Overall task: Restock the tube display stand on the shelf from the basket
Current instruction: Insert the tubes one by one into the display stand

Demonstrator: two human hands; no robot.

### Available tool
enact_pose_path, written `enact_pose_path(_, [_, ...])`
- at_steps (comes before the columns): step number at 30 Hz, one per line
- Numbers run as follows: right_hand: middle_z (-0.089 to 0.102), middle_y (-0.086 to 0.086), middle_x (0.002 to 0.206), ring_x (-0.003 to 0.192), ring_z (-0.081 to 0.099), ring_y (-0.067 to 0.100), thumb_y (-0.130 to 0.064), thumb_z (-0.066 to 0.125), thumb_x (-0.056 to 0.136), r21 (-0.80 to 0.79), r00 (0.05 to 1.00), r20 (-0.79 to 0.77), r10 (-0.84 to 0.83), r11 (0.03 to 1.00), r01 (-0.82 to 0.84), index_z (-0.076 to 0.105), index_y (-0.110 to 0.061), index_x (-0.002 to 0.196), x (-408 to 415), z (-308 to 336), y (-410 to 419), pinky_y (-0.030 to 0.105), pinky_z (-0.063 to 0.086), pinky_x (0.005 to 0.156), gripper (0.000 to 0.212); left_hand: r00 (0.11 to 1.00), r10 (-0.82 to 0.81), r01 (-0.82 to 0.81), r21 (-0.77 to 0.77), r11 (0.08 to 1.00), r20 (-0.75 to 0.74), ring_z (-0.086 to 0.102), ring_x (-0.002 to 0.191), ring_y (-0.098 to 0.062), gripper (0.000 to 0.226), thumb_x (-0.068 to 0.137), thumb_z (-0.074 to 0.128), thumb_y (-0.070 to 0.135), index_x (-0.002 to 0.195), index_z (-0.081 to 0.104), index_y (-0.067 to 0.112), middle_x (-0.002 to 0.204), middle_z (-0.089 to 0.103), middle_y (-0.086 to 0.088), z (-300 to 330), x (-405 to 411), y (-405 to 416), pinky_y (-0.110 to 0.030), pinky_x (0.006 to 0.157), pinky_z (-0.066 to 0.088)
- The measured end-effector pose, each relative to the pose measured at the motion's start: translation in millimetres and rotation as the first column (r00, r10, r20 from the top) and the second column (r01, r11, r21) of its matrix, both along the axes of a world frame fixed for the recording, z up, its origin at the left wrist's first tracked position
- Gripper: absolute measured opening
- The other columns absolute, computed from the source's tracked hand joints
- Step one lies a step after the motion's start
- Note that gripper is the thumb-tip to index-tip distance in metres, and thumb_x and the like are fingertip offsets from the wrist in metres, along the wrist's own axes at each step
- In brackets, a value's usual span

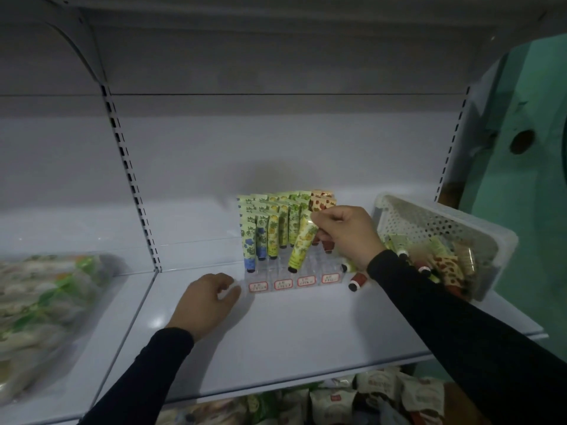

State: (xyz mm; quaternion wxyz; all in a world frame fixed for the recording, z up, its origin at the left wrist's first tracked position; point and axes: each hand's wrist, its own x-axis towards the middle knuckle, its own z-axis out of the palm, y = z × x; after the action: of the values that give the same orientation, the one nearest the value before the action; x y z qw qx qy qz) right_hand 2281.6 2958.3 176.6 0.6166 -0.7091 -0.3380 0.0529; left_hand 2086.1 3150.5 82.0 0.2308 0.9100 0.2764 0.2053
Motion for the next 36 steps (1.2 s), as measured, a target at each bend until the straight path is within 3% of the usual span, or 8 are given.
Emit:
enact_pose_path(3, [0.073,0.0,0.074,0.061,0.066,0.004,-0.029,0.069,0.088,0.0,0.992,0.094,-0.08,0.997,0.081,0.076,-0.016,0.088,7,3,6,0.023,0.057,0.068,0.015,0.985,0.012,0.014,0.148,0.989,-0.174,0.055,0.109,-0.021,0.063,0.083,0.034,0.068,0.111,0.064,0.02,0.112,0.063,0.002,-8,1,10,-0.03,0.091,0.042])
enact_pose_path(7, [0.072,-0.004,0.076,0.065,0.063,0.002,-0.032,0.069,0.088,-0.027,0.961,0.238,-0.139,0.988,0.149,0.077,-0.014,0.084,13,10,17,0.006,0.046,0.06,0.02,0.957,0.021,0.06,0.269,0.961,-0.289,0.052,0.11,-0.022,0.071,0.076,0.015,0.073,0.1,0.055,0.019,0.102,0.054,0.002,-18,5,11,-0.034,0.094,0.041])
enact_pose_path(11, [0.072,0.0,0.072,0.059,0.062,0.001,-0.032,0.068,0.088,-0.043,0.947,0.294,-0.129,0.988,0.148,0.076,-0.011,0.082,17,11,33,0.018,0.051,0.065,0.023,0.943,0.03,0.058,0.251,0.966,-0.33,0.037,0.132,-0.022,0.089,0.073,0.006,0.074,0.13,0.047,0.019,0.137,0.046,-0.004,-23,7,11,-0.034,0.11,0.029])
enact_pose_path(16, [0.067,0.001,0.067,0.066,0.062,0.017,-0.03,0.065,0.09,-0.087,0.921,0.371,-0.116,0.983,0.159,0.073,-0.007,0.074,20,5,51,0.024,0.05,0.068,0.029,0.94,0.02,0.068,0.246,0.967,-0.34,0.02,0.146,-0.023,0.069,0.094,0.029,0.064,0.148,0.035,0.021,0.159,0.026,-0.006,-23,6,11,-0.035,0.119,0.017])
enact_pose_path(19, [0.059,-0.012,0.06,0.06,0.056,0.008,-0.031,0.063,0.092,-0.151,0.904,0.416,-0.097,0.973,0.174,0.07,-0.013,0.069,22,0,58,0.01,0.039,0.059,0.03,0.956,0.031,0.054,0.277,0.959,-0.293,0.038,0.133,-0.024,0.077,0.084,0.019,0.071,0.129,0.05,0.017,0.14,0.047,-0.006,-24,5,11,-0.036,0.11,0.031])
enact_pose_path(21, [0.055,-0.016,0.059,0.058,0.052,0.001,-0.031,0.063,0.092,-0.164,0.903,0.421,-0.09,0.971,0.173,0.065,-0.018,0.065,23,-3,62,0.008,0.037,0.059,0.03,0.963,0.029,0.051,0.284,0.957,-0.268,0.044,0.123,-0.023,0.082,0.075,0.012,0.072,0.119,0.053,0.016,0.127,0.052,-0.005,-23,6,10,-0.036,0.104,0.035])
enact_pose_path(26, [0.063,-0.009,0.065,0.062,0.057,0.005,-0.031,0.063,0.092,-0.158,0.89,0.452,-0.065,0.976,0.151,0.069,-0.017,0.07,22,-8,70,0.016,0.04,0.062,0.027,0.962,0.024,0.06,0.294,0.954,-0.272,0.044,0.122,-0.021,0.079,0.075,0.012,0.072,0.118,0.052,0.019,0.125,0.052,-0.002,-27,7,14,-0.034,0.103,0.036])
enact_pose_path(36, [0.051,-0.02,0.058,0.056,0.048,-0.006,-0.03,0.063,0.093,-0.221,0.877,0.479,-0.034,0.962,0.158,0.063,-0.023,0.066,22,-9,70,0.001,0.03,0.054,0.027,0.967,0.033,0.048,0.305,0.951,-0.254,0.045,0.118,-0.019,0.079,0.074,0.012,0.073,0.114,0.054,0.018,0.122,0.054,-0.001,-26,7,13,-0.033,0.099,0.038])
